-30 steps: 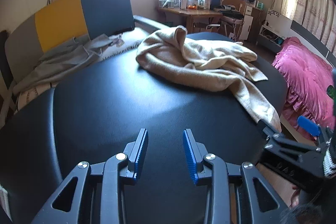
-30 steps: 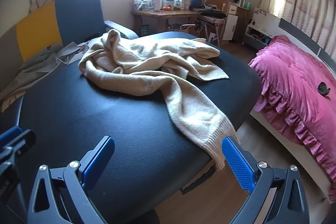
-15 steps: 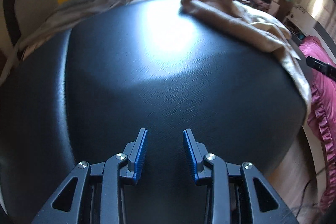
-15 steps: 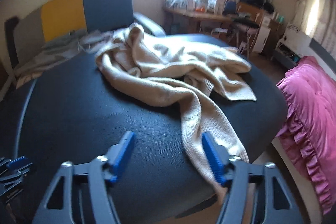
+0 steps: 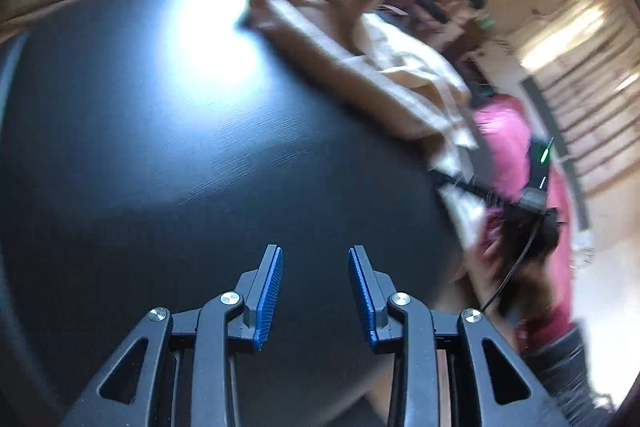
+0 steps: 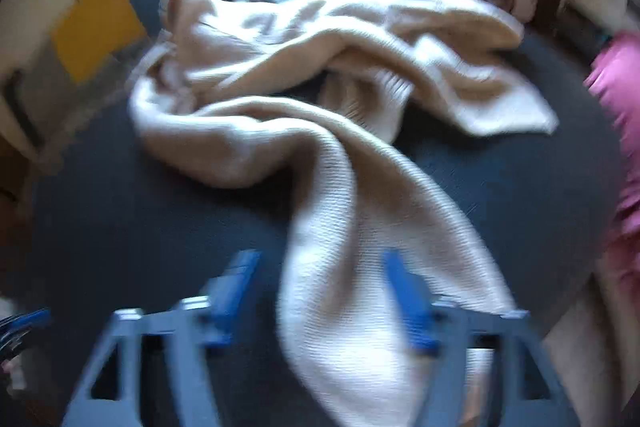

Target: Fold clothes

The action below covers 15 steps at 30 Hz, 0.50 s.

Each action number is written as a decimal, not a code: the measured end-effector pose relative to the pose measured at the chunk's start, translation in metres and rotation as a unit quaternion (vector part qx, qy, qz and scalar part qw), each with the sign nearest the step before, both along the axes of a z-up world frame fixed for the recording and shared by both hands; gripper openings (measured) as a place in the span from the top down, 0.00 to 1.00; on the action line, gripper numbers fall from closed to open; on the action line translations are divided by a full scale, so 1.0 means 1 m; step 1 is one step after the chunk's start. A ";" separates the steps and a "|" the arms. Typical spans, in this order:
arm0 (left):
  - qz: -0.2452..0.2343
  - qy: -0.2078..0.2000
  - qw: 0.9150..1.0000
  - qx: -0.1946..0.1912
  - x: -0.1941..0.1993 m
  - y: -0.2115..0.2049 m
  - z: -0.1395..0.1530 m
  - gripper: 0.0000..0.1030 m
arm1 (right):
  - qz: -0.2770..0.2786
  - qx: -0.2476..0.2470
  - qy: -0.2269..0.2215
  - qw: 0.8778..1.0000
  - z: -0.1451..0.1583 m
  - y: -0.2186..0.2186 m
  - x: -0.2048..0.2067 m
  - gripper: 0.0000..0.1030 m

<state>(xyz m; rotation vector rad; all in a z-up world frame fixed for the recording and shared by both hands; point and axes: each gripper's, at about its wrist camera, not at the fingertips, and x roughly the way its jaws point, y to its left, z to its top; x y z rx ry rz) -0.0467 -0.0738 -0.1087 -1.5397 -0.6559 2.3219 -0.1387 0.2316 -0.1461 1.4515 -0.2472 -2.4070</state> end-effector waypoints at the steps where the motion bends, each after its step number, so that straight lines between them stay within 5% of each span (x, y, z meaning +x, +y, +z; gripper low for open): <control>1: -0.004 -0.010 1.000 0.010 -0.013 0.009 0.000 0.67 | 0.000 -0.028 0.002 1.000 -0.001 0.002 0.008 0.00; 8: -0.023 -0.034 0.999 0.007 -0.079 0.068 -0.002 0.67 | 0.083 0.036 0.052 0.995 0.000 -0.037 0.066 0.00; 15: -0.016 -0.082 0.996 0.018 -0.110 0.103 -0.029 0.67 | 0.124 0.049 0.084 0.987 -0.004 -0.054 0.101 0.00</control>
